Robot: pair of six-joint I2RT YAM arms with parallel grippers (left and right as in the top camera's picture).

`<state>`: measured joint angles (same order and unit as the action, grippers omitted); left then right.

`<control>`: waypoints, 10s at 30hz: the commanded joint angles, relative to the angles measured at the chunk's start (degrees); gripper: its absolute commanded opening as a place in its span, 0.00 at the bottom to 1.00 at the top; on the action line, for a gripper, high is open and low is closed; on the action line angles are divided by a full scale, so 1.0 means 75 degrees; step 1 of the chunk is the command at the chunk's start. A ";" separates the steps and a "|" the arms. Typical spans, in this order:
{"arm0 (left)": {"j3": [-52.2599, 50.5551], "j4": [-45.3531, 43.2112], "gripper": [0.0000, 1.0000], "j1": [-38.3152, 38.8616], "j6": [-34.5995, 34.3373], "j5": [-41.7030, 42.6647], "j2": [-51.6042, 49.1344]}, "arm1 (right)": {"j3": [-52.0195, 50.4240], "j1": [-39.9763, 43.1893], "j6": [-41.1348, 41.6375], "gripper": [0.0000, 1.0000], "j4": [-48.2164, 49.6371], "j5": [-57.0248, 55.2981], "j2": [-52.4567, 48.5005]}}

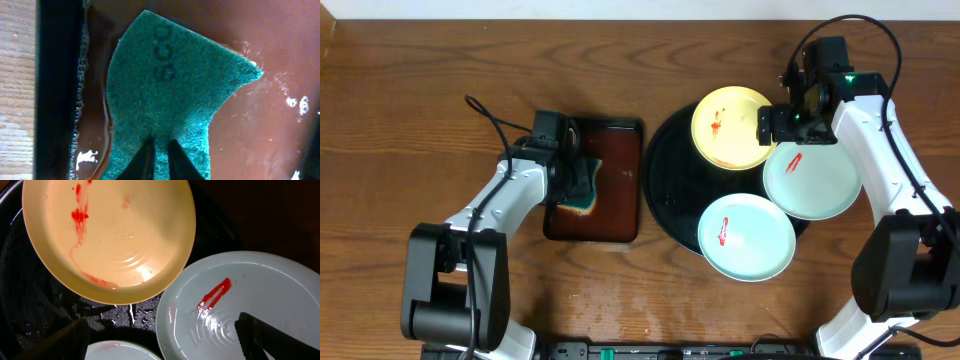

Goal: Clean dirty plates on tray and stack at the side

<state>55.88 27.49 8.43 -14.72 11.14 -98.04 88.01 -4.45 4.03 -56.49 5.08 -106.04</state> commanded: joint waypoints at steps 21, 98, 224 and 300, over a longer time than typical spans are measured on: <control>0.0560 0.0635 0.86 0.0143 0.0487 -0.0606 -0.0085 | -0.0052 -0.0070 -0.0064 0.93 -0.0157 -0.0073 -0.0009; 0.0822 0.0871 0.07 0.0510 0.0606 -0.1032 -0.0251 | -0.0058 -0.0073 -0.0064 0.93 -0.0216 -0.0073 -0.0009; 0.0560 0.0956 0.72 0.0516 0.0408 -0.2063 -0.0157 | -0.0067 -0.0070 -0.0064 0.95 -0.0265 -0.0073 -0.0009; 0.0895 0.1043 0.07 -0.0664 0.0504 0.3197 0.0915 | -0.0064 -0.0070 -0.0408 0.99 -0.0102 -0.0038 -0.0006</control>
<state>59.81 35.40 6.02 -12.99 24.21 -91.18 88.01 -4.45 2.28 -57.52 5.08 -106.04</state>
